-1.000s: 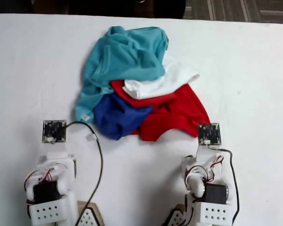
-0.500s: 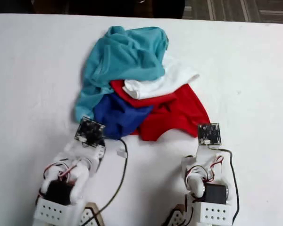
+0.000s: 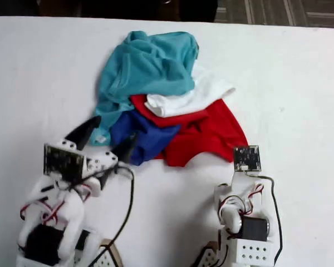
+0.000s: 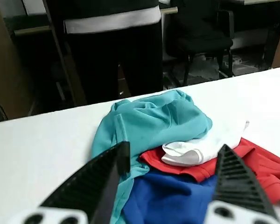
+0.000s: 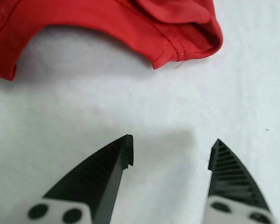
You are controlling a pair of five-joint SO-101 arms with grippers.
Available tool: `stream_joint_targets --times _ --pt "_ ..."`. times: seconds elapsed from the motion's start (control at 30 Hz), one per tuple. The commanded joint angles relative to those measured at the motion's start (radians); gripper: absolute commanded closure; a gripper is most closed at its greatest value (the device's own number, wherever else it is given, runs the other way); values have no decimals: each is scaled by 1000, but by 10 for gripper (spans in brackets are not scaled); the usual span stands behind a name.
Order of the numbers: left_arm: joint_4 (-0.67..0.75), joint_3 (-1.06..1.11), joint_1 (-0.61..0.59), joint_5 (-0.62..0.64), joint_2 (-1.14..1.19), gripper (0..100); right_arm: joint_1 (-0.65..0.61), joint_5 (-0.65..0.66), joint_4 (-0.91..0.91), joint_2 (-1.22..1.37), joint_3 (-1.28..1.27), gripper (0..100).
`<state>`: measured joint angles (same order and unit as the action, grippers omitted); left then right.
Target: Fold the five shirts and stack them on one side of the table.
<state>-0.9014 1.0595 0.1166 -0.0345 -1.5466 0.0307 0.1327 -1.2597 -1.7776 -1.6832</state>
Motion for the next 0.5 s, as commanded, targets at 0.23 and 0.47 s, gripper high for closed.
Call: stream_joint_targets --times 0.23,0.47 --pt "-98 -584 61 6 919 691 2 6 -8 -18 -9 737" --pt "-258 -1010 72 5 1493 601 2 6 -8 -18 -9 737"
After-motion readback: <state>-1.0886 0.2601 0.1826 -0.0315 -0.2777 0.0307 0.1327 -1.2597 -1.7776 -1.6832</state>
